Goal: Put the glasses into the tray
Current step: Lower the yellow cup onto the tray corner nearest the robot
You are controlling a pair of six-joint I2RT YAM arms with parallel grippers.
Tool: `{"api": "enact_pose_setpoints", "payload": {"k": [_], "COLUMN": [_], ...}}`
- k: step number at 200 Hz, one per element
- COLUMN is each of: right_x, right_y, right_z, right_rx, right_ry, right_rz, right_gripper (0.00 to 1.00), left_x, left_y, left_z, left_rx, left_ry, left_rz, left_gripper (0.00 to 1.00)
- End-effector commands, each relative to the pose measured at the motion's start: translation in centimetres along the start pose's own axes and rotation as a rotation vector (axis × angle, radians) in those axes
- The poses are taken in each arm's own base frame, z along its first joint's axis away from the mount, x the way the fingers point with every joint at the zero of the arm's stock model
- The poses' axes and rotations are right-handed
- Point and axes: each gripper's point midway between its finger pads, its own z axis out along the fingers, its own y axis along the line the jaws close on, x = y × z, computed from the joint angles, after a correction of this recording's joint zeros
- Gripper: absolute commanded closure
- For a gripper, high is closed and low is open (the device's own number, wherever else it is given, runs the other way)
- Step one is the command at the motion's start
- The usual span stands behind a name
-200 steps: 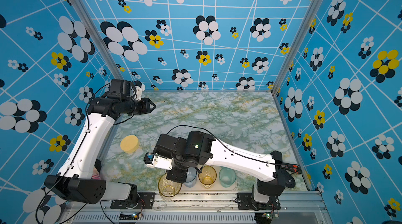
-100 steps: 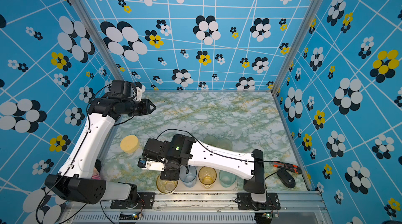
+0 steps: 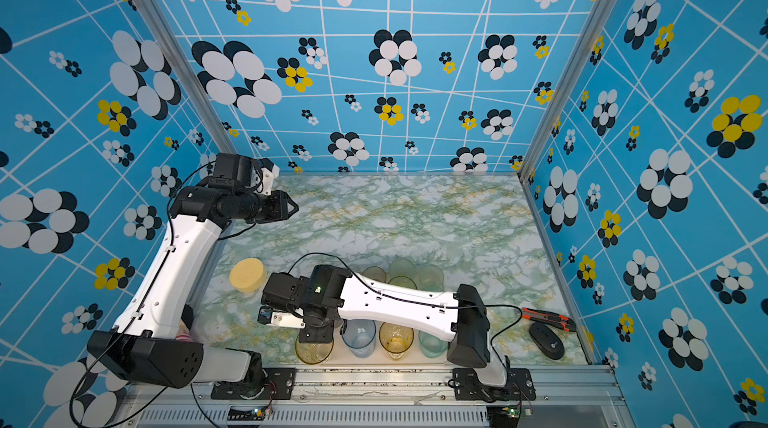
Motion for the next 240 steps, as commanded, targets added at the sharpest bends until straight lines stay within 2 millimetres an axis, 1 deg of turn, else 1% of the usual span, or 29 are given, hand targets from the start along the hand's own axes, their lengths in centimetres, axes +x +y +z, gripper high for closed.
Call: {"api": "enact_pose_setpoints", "payload": {"k": [1,19,95,156,240], "right_x": [0.1,0.3,0.9,0.9,1.1], "right_y": [-0.4,-0.7,-0.5,-0.8,-0.9], "right_z": [1.0,1.6,3.0,3.2,3.5], "right_rx": [0.036,0.048,0.018,0.002,-0.022], "right_ry": [0.018,0.033,0.049,0.039,0.037], "right_rz": [-0.024,-0.025,-0.015,-0.001,0.013], "right_gripper": [1.00,1.00,1.00,1.00,0.94], "left_x": [0.5,0.7,0.9,1.0,0.7], "left_y": [0.8,0.9,1.2,1.4,1.3], "left_z": [0.5,0.7,1.4,1.8,2.2], "left_rx": [-0.023,-0.026,-0.032,-0.037,-0.034], "left_ry": [0.030,0.037,0.055,0.068,0.080], "left_rz": [0.010,0.011,0.014,0.014,0.021], "left_gripper": [0.58,0.58,0.58,0.58,0.58]}}
